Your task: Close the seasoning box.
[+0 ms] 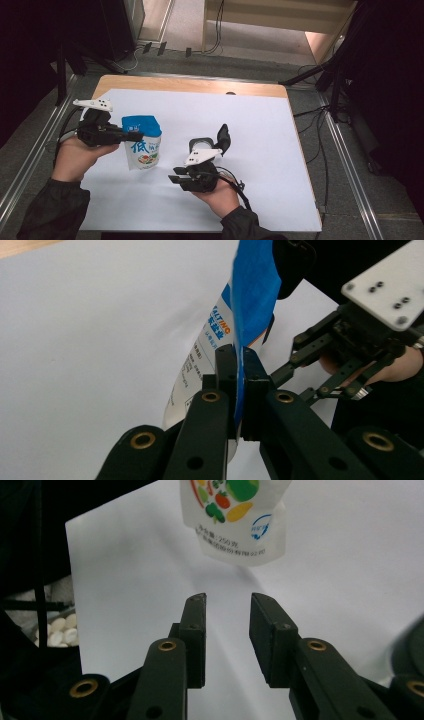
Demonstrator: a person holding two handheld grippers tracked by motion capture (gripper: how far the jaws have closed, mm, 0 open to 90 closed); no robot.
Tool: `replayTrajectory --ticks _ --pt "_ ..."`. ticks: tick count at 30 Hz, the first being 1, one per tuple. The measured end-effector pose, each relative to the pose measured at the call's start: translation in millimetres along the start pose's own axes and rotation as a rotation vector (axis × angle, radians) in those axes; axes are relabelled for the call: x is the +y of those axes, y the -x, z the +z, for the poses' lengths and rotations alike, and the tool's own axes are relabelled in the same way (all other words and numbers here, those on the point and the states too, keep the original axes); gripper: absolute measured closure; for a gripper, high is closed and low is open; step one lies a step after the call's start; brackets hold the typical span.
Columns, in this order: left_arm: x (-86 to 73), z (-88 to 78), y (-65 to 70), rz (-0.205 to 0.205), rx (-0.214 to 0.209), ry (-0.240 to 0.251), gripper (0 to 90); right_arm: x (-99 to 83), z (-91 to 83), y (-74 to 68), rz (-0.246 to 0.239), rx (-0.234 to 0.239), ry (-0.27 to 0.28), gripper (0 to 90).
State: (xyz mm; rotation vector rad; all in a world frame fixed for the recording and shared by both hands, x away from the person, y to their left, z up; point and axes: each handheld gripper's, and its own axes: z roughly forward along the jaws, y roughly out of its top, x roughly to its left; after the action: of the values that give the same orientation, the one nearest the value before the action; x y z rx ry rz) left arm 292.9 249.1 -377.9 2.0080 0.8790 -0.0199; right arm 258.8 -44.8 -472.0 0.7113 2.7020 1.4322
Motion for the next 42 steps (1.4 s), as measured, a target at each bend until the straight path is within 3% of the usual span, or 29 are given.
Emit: replayTrajectory --ticks 3,13,18,23,32,38,42 --pt "-1.1 0.2 2.9 -0.002 -0.003 0.002 90.0 2.5 10.1 0.3 0.043 0.009 0.001 69.8" --pt "-1.5 -5.3 11.3 0.004 -0.018 0.008 90.0 1.8 30.8 -3.9 0.037 -0.008 0.001 69.4" --pt "-0.1 -13.4 18.0 -0.019 -0.024 0.032 90.0 0.1 41.9 -2.6 0.076 -0.026 0.022 68.7" --pt "1.5 -15.2 21.7 -0.005 -0.023 0.023 90.0 -2.0 52.2 -1.2 0.094 -0.038 0.022 67.0" --pt "5.6 -9.8 30.2 -0.007 -0.057 0.012 90.0 -5.0 75.0 2.4 0.102 -0.078 0.031 66.0" --pt "8.2 -3.4 34.9 0.006 -0.071 -0.001 90.0 -7.2 80.9 4.9 0.108 -0.093 0.047 64.8" --pt "8.5 1.8 33.2 -0.008 -0.068 -0.006 90.0 -8.7 83.1 7.4 0.112 -0.097 0.044 63.6"
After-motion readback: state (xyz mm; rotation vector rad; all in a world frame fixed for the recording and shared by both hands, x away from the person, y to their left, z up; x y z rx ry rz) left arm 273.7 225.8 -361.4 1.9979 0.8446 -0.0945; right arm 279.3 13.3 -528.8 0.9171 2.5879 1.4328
